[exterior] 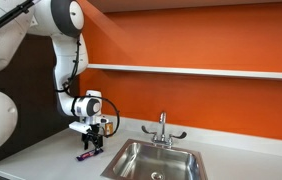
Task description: Place the snack bar onto the shelf
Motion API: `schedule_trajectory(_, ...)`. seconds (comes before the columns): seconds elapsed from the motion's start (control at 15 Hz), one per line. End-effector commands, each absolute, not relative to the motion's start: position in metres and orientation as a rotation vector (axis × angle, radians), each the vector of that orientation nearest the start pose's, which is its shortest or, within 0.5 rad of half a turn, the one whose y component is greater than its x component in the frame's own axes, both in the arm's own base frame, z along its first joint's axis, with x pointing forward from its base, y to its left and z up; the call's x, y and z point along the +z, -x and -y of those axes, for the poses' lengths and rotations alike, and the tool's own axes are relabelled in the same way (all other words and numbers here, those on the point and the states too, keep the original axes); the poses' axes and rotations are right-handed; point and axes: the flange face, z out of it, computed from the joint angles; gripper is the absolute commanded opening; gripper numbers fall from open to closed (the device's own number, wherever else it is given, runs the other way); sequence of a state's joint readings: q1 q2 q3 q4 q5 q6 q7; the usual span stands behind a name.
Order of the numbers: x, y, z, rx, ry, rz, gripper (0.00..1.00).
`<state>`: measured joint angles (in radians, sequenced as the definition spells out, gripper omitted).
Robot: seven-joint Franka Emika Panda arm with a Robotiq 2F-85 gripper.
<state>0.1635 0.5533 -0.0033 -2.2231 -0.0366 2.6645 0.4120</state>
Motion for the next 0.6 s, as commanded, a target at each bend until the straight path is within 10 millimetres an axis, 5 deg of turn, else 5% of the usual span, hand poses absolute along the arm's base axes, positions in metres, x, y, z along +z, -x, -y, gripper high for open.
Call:
schedule_trajectory(0.0, 0.1072, -0.5278, -0.0826, 0.173, 3.161, -0.382, 1.0)
schedule_trajectory(0.53, 0.1015, -0.5278, -0.0727, 0.2, 3.138, -0.474, 1.0)
